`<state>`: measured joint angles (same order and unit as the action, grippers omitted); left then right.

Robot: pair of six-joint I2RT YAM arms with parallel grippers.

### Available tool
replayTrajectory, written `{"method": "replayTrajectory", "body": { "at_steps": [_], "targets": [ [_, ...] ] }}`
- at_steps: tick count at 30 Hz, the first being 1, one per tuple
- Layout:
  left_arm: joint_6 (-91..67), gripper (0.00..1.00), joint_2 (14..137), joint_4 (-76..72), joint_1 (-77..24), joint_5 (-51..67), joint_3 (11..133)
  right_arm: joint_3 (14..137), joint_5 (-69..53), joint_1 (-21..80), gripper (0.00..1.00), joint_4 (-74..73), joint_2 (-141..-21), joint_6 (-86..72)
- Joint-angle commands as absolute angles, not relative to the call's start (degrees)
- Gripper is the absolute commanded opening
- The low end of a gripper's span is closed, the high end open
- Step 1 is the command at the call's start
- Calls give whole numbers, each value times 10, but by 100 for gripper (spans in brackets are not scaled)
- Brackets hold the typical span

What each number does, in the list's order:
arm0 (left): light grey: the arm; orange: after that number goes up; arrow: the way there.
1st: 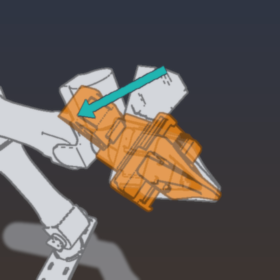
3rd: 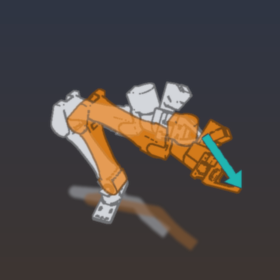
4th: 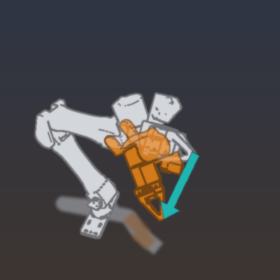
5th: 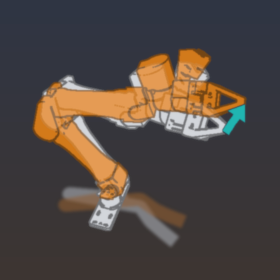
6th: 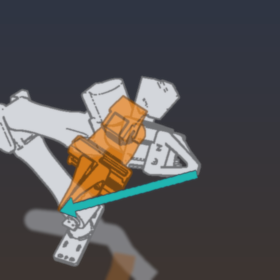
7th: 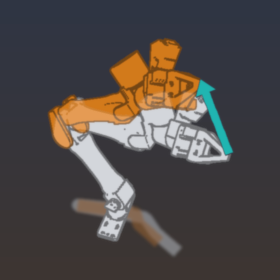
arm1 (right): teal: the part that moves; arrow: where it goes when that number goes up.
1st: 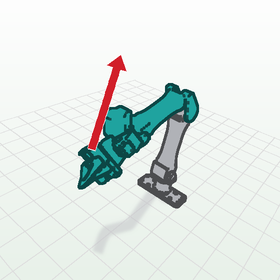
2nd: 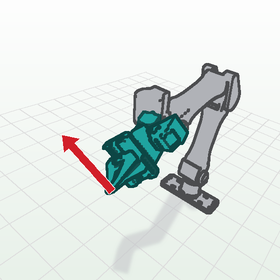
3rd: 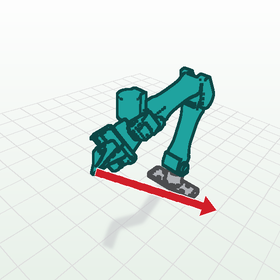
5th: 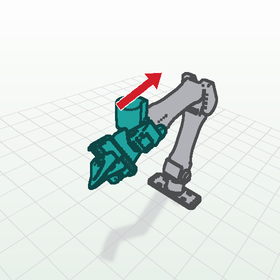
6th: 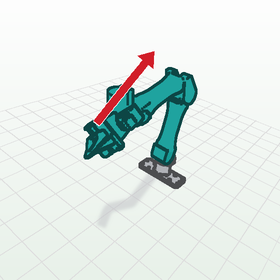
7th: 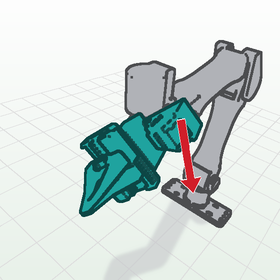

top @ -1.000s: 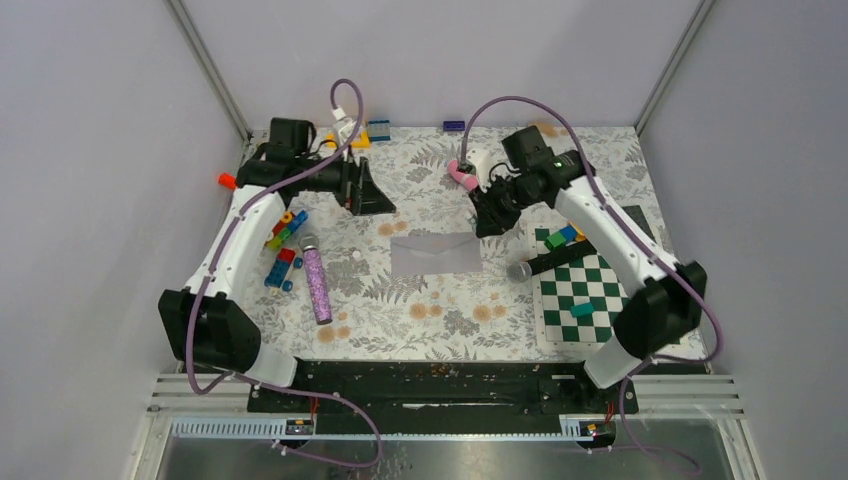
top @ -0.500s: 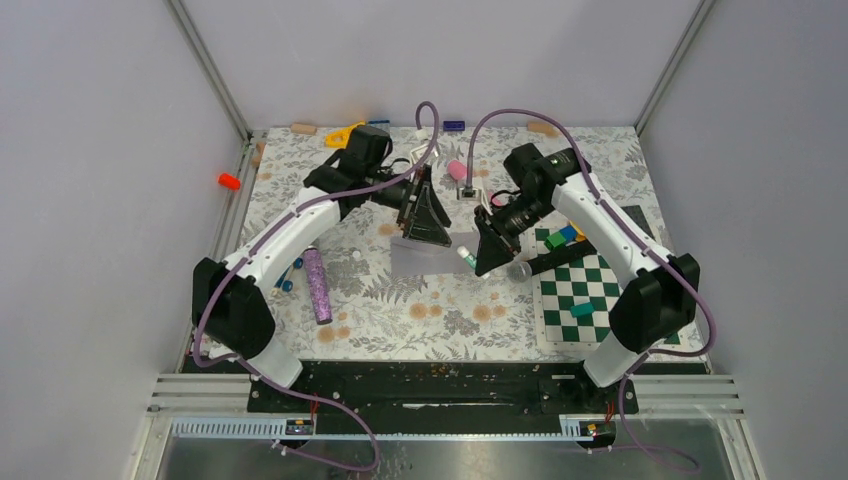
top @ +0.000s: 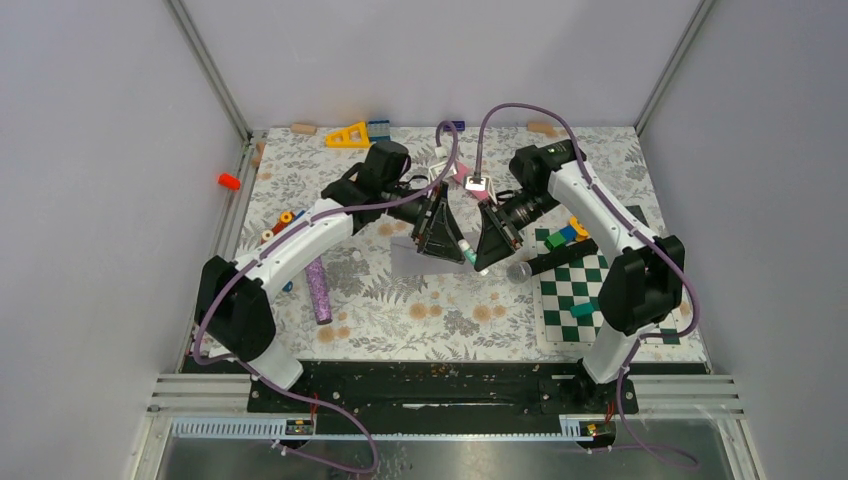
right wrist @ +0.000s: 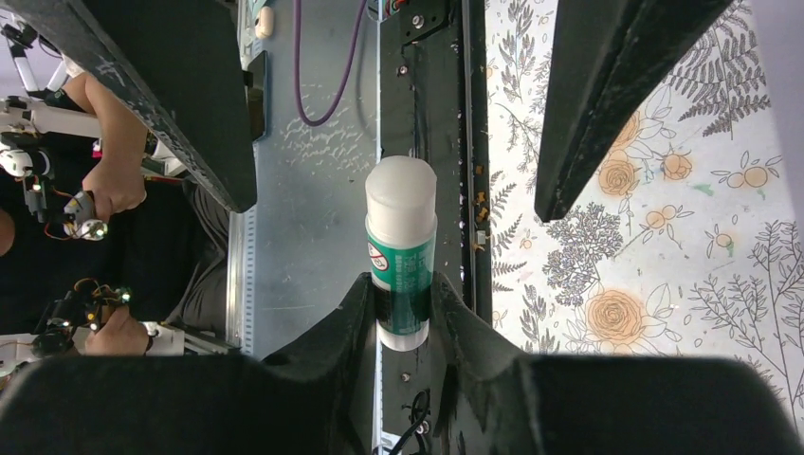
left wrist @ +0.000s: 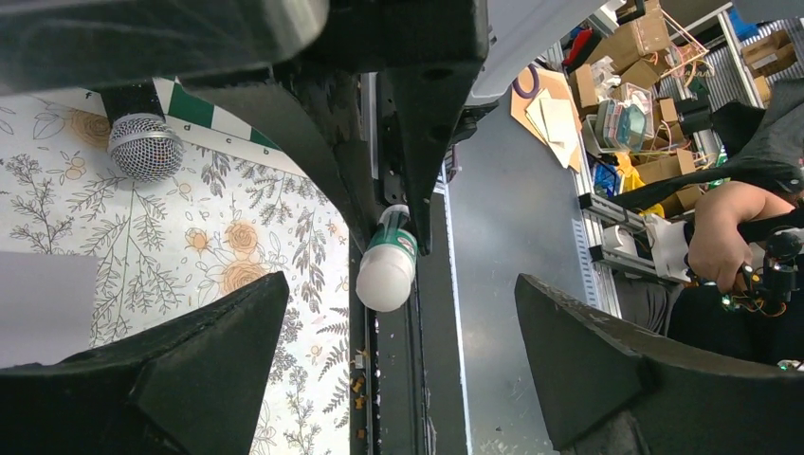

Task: Place the letter into the envelope and seal it
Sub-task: Pick up the solid glue from the center of the board.

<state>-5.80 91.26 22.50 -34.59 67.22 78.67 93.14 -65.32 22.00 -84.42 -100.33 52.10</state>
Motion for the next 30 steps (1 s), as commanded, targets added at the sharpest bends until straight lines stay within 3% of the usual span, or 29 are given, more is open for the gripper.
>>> {"method": "replayTrajectory", "body": {
  "at_steps": [1,7,16,21,23,26,27,30],
  "targets": [
    [-71,88,927,190,-349,674,814,953,-682,219,0,-873,-1013,533],
    [-74,63,942,194,-360,675,827,953,-671,219,0,-869,-1015,528],
    [-60,36,951,216,-369,667,839,957,-662,219,0,-870,-1022,521],
    [-43,12,952,236,-376,661,846,962,-658,219,1,-868,-1022,515],
    [-36,1,951,243,-377,659,846,966,-656,218,15,-867,-1023,512],
    [-32,0,946,249,-376,642,846,972,-657,209,57,-850,-1019,484],
    [-33,0,943,248,-373,633,845,972,-663,202,66,-839,-1015,466],
    [-71,0,930,212,-357,597,836,964,-714,162,77,-801,-1003,413]
  ]
}}
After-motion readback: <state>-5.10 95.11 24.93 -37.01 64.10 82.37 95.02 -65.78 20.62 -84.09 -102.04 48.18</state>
